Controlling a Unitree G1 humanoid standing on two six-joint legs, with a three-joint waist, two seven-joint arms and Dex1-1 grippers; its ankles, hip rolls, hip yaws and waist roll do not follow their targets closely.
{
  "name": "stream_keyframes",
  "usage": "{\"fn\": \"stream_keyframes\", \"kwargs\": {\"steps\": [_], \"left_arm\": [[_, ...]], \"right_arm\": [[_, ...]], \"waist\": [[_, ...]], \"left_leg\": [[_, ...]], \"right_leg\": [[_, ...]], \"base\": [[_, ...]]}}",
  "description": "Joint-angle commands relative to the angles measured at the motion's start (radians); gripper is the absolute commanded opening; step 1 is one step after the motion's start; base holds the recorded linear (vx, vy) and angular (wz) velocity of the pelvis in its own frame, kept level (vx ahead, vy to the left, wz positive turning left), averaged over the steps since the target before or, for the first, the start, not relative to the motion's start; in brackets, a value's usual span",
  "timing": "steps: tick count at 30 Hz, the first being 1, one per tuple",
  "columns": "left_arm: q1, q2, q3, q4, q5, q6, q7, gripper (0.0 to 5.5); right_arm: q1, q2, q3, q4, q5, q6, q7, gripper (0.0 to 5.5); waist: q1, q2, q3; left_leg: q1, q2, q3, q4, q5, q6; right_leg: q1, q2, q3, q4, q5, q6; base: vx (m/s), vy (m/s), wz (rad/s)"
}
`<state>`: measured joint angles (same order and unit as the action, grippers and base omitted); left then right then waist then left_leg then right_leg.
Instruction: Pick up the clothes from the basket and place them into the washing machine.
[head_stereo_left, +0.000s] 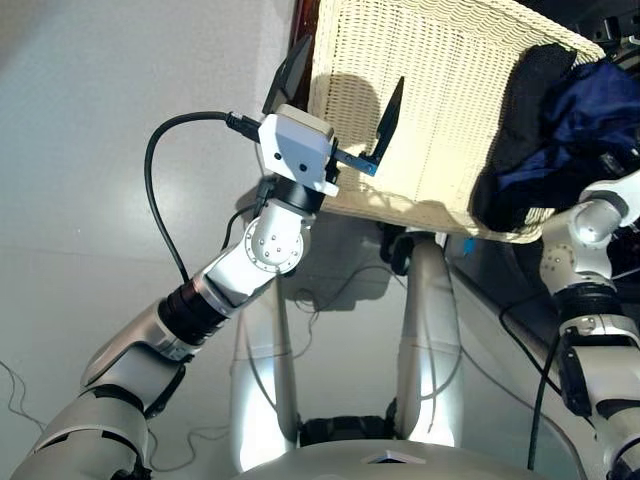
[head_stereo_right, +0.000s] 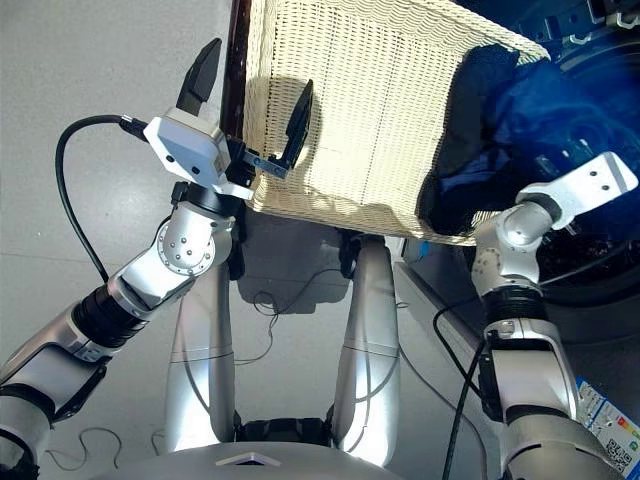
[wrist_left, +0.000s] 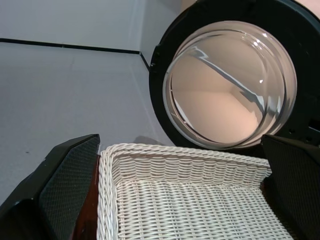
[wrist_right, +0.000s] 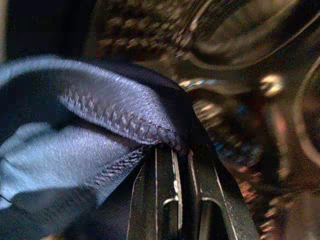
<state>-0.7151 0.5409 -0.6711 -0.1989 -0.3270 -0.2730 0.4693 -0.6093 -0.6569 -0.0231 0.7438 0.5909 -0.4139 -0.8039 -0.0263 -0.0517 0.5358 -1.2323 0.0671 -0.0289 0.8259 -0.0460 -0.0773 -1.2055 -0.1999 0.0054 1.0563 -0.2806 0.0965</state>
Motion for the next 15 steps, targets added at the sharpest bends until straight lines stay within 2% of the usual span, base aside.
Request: {"fn": "stream_keyframes", "kwargs": {"steps": [1,4,5,7,8,11,15], "left_arm": [[-0.018,-0.030,-0.003,-0.111,0.082,-0.042,0.023,5.50],[-0.022,-0.031,-0.008,-0.114,0.089,-0.043,0.037,5.50],[-0.030,-0.034,-0.016,-0.109,0.093,-0.043,0.049,5.50],[-0.034,-0.044,-0.023,-0.100,0.094,-0.044,0.058,5.50],[-0.039,-0.046,-0.034,-0.099,0.089,-0.043,0.058,5.50],[-0.054,-0.044,-0.057,-0.101,0.086,-0.036,0.072,5.50],[-0.062,-0.044,-0.060,-0.097,0.081,-0.032,0.081,5.50]], "right_arm": [[-0.018,-0.132,-0.097,0.057,-0.055,-0.018,-0.105,0.00],[-0.017,-0.154,-0.112,0.091,-0.093,0.017,-0.177,0.00],[-0.028,-0.176,-0.106,0.133,-0.125,0.061,-0.217,0.00],[-0.031,-0.187,-0.101,0.171,-0.112,0.081,-0.213,0.00],[-0.052,-0.218,-0.093,0.251,-0.110,0.122,-0.238,0.00],[-0.101,-0.248,-0.072,0.363,-0.033,0.129,-0.219,0.00],[-0.132,-0.249,-0.059,0.408,0.030,0.123,-0.200,0.00]], "waist": [[-0.016,0.024,-0.016],[-0.016,0.027,-0.016],[-0.017,0.027,-0.016],[-0.016,0.027,-0.016],[-0.013,0.028,-0.016],[-0.011,0.029,-0.016],[-0.015,0.031,-0.016]], "left_leg": [[0.082,0.022,0.021,0.012,-0.101,0.004],[0.085,0.023,0.022,0.012,-0.102,0.004],[0.086,0.024,0.021,0.013,-0.102,0.004],[0.088,0.023,0.021,0.012,-0.101,0.003],[0.091,0.022,0.020,0.010,-0.102,0.003],[0.096,0.020,0.020,0.006,-0.101,0.002],[0.096,0.021,0.021,0.004,-0.101,0.001]], "right_leg": [[0.026,0.036,0.026,-0.160,0.108,0.036],[0.030,0.037,0.027,-0.161,0.109,0.036],[0.032,0.036,0.027,-0.159,0.109,0.036],[0.032,0.035,0.027,-0.158,0.110,0.036],[0.035,0.035,0.027,-0.159,0.110,0.036],[0.041,0.034,0.025,-0.161,0.111,0.037],[0.040,0.032,0.027,-0.161,0.112,0.036]], "base": [[0.000,0.000,0.000],[0.000,0.000,0.000],[0.000,0.000,0.000],[0.000,0.000,0.000],[0.000,0.000,0.000],[0.000,0.000,0.000],[0.000,0.000,0.000]]}}
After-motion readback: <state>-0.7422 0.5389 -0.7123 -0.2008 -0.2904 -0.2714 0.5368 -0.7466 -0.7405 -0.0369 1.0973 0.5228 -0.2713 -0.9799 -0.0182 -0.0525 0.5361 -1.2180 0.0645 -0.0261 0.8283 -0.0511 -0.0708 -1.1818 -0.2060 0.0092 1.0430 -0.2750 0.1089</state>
